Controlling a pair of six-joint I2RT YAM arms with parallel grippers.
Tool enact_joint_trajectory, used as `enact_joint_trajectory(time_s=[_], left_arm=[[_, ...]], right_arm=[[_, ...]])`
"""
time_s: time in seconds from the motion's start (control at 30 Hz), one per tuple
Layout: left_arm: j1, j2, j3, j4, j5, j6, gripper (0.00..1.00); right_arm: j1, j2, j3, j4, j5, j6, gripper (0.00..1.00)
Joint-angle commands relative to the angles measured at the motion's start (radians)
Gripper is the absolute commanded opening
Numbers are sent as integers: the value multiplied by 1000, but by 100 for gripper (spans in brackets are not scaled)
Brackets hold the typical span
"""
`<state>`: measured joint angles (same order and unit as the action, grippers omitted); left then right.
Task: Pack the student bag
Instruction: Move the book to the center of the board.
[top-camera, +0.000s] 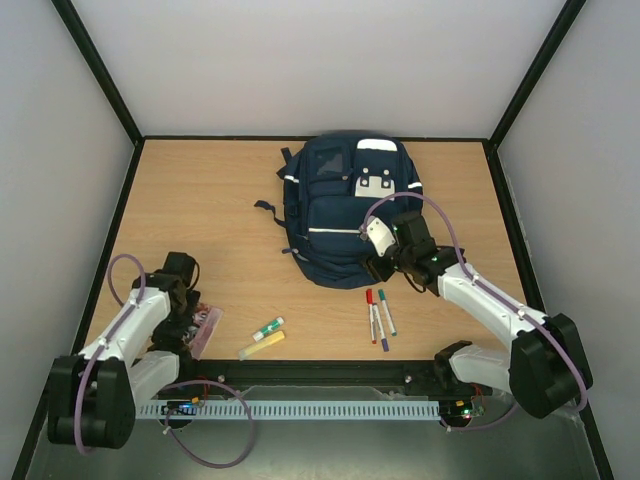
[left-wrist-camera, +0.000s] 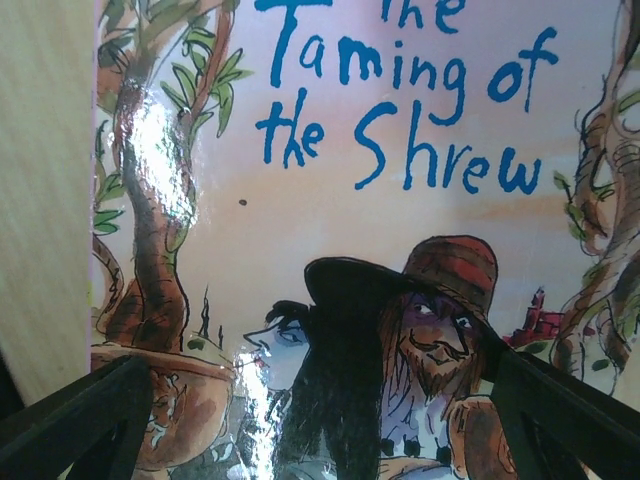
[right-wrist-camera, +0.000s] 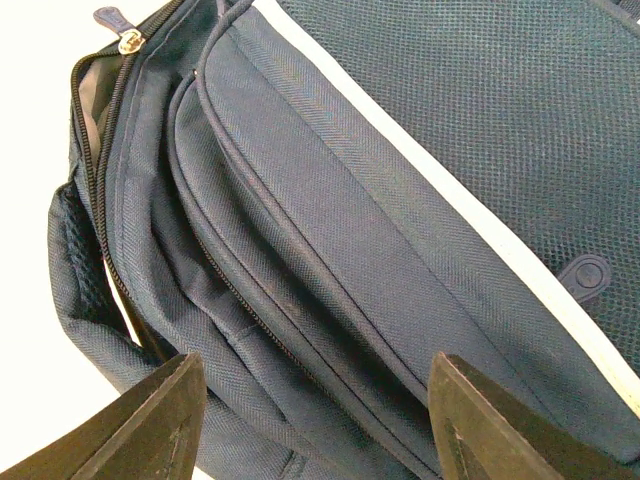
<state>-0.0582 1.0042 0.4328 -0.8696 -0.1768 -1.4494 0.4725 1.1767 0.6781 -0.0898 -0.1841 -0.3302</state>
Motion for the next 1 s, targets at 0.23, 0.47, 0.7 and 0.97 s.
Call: enact_joint_trajectory(time_s=[0.23,0.47,0.7,0.97], left_arm=[[-176,361,25,540,159,86,96],[-344,565,250,543,103,228,96],[-385,548,357,507,83,404,96],[-381,306,379,439,-67,627,99]], right_arm=[[-3,29,31,-48,-23,-7,62],[-3,31,34,-54,-22,-7,62],[-3,34,41,-62,-52,6,62],[44,95,201,-148,-197,60,60]])
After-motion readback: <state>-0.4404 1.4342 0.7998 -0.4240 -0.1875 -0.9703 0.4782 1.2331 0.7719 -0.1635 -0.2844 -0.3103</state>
